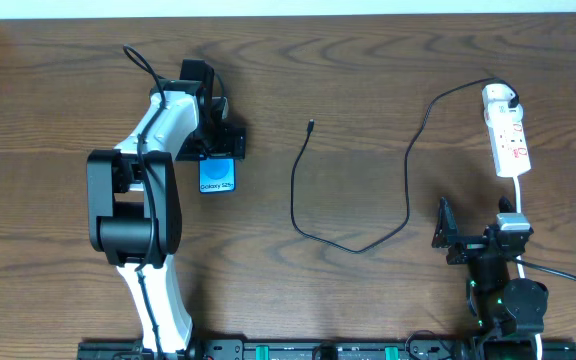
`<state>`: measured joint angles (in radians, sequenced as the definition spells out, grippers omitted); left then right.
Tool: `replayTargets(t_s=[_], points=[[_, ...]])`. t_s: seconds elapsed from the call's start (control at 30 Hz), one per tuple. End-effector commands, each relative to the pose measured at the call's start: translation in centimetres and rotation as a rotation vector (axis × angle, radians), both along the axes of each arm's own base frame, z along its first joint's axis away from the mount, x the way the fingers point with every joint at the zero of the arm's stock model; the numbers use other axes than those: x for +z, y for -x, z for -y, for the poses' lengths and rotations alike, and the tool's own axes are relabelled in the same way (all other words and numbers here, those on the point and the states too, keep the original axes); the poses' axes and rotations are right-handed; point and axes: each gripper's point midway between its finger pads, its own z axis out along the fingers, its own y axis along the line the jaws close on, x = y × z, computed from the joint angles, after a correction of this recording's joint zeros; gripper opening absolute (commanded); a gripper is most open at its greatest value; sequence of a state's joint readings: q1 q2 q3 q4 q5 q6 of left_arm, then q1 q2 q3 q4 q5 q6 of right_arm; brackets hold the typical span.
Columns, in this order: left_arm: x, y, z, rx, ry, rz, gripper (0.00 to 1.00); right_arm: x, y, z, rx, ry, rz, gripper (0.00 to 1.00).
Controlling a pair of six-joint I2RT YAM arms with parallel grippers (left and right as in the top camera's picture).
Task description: Plug charger to phone and switch on socket
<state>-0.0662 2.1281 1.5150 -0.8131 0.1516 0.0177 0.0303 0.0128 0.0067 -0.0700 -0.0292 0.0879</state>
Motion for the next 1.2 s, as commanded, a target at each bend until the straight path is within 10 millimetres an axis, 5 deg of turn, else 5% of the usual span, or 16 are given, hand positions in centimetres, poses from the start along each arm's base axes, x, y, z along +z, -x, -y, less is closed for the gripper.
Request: replayTargets(t_s=[0.0, 1.17], points=[[-2.4, 1.3, 0.6, 0.016, 0.039, -0.068, 0.98, 0.0, 0.0, -0.2, 0.007, -0.008, -0.001, 0.99], [-2.6, 1.2, -0.9, -0.004, -0.105, -0.058, 0.99, 0.0, 0.0, -0.2, 0.007, -0.008, -0.001, 0.99]])
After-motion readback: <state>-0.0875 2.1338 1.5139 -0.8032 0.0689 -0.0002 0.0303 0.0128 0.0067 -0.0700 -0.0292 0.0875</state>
